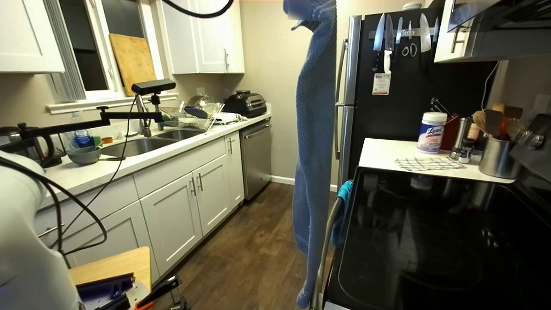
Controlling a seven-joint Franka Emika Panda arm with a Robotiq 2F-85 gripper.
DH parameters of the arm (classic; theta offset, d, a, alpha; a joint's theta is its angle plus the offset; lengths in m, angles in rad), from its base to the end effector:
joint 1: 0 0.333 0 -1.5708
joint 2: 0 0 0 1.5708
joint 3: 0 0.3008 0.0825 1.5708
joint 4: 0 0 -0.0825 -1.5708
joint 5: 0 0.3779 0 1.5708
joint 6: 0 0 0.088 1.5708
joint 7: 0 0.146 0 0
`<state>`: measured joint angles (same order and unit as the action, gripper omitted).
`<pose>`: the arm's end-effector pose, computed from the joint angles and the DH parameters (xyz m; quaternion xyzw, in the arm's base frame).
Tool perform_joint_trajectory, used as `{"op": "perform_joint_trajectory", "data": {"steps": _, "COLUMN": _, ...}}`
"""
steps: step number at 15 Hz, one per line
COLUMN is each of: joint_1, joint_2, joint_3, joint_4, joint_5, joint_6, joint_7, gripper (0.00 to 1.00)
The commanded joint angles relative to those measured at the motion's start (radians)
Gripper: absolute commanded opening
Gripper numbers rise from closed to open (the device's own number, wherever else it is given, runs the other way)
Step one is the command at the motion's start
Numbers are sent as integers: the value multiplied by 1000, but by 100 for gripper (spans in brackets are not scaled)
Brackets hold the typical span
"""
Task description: Hang the light blue towel on the oven handle
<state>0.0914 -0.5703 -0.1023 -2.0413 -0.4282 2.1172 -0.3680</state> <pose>0.4334 -0.0503 0.6906 0.9090 0.2111 0.2725 0.2345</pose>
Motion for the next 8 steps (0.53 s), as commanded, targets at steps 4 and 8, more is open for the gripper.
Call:
{"op": "perform_joint_trajectory", "data": {"steps": 4, "joint_1": -43, "joint_2": 144, "joint_3": 16, "joint_4": 168, "joint_5": 59, "joint_6": -53, "joint_7": -13, "gripper": 2}}
{"op": "perform_joint_trajectory", "data": {"steps": 8, "joint_1": -48, "joint_2": 210, "joint_3": 26, "joint_4": 249, "joint_5": 75, "joint_6": -74, "joint_7": -3, "gripper": 2}}
